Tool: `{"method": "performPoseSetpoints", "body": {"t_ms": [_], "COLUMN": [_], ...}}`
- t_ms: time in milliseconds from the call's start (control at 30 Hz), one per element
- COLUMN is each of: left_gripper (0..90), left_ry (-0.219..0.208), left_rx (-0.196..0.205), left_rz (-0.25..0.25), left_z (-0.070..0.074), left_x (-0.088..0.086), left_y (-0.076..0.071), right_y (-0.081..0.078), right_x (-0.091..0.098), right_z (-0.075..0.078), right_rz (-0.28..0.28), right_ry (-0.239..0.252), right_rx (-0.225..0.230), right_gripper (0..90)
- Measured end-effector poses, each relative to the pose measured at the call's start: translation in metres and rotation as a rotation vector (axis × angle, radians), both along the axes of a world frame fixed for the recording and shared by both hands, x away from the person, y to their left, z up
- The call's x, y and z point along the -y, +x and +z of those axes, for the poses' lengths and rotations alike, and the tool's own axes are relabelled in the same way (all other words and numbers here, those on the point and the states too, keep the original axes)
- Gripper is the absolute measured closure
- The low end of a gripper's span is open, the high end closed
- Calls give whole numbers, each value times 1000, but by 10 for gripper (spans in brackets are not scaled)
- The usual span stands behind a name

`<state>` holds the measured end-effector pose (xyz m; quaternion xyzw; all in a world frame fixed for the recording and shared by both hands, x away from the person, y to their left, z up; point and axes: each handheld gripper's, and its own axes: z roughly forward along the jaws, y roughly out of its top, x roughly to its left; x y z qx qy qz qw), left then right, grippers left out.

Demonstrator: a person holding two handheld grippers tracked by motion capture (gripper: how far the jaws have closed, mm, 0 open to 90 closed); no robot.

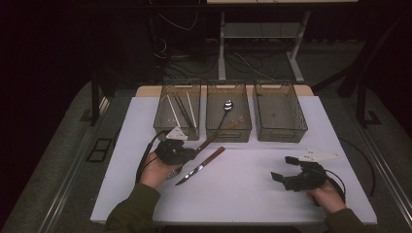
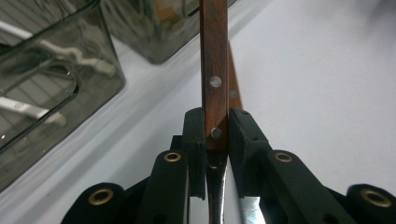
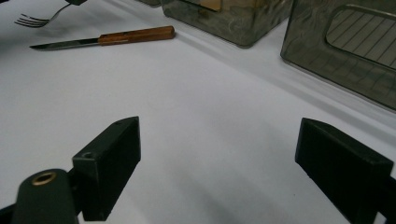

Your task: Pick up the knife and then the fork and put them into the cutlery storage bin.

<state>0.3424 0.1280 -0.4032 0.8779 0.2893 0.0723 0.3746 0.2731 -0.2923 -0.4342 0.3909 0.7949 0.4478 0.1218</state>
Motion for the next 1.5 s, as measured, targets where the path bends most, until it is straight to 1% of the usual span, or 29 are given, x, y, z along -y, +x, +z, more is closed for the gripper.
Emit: {"method": "performPoseSetpoints", "body": {"t_ms": [33,100,133,167,233,267,300,400,467,500,533,567,633,667,800,867,933,967,1000,1067,1133,1167,1200,1233,1300,1333,1367,1433,1500], "left_gripper": [771,771,771,771,771,771,771,770,770,770,771,770,770,770,770,770,770,770,770,770,770,770,770,770,770,769,770,770,769], "left_ry": [-8,-19,-13,-16,-22,-24,-24,-13,-11,-7,-7,-6,0,3,17,28,26,27,23,37,43,49,56,61,70,76,80,90,96], "left_rx": [-2,-6,-6,-5,-10,-13,-16,-18,-19,-22,-23,-25,-29,-33,-48,-50,-53,-56,-58,-45,-45,-48,-42,-45,-43,-46,-44,-54,-55], "left_rz": [-5,-33,-57,-74,-119,-138,-158,-213,-255,-271,-289,-304,-341,-358,-420,-451,-477,-501,-508,-545,-563,-574,-590,-596,-611,-615,-621,-624,-634], "left_z": [1,4,6,7,9,9,10,12,13,13,14,14,15,15,14,14,13,13,13,14,14,14,15,16,17,17,18,18,18], "left_x": [1,5,7,10,16,19,23,34,41,45,49,52,59,62,73,78,82,84,85,89,93,94,96,98,101,103,104,107,109], "left_y": [-1,-3,-3,-4,-6,-7,-7,-11,-13,-14,-14,-15,-15,-15,-15,-16,-17,-18,-19,-20,-22,-24,-24,-25,-27,-28,-29,-30,-31], "right_y": [1,2,3,3,5,5,6,7,10,12,14,16,21,23,29,31,35,36,37,39,39,39,40,39,38,38,37,35,35], "right_x": [-1,-4,-6,-8,-14,-15,-16,-20,-21,-23,-24,-26,-33,-37,-56,-65,-73,-76,-81,-88,-96,-98,-101,-104,-108,-110,-112,-114,-114], "right_z": [1,2,3,5,8,11,14,23,31,33,36,38,41,42,46,48,49,49,49,47,45,44,42,40,38,37,37,36,36], "right_rz": [9,25,40,38,23,23,48,119,177,205,251,283,334,358,429,471,523,543,573,619,664,678,705,715,739,748,756,760,769], "right_ry": [-1,-4,-8,-18,-52,-51,-38,-6,-4,-4,-9,-15,-49,-62,-113,-126,-148,-155,-177,-206,-223,-225,-236,-249,-258,-264,-267,-268,-267], "right_rx": [-4,1,0,0,22,34,44,71,60,62,58,55,43,33,20,5,-6,-10,-13,-10,-27,-38,-33,-41,-56,-55,-67,-78,-82], "right_gripper": [143,130,120,120,120,123,147,147,147,147,147,147,147,146,149,161,198,225,235,288,346,382,408,434,496,519,540,586,630]}}
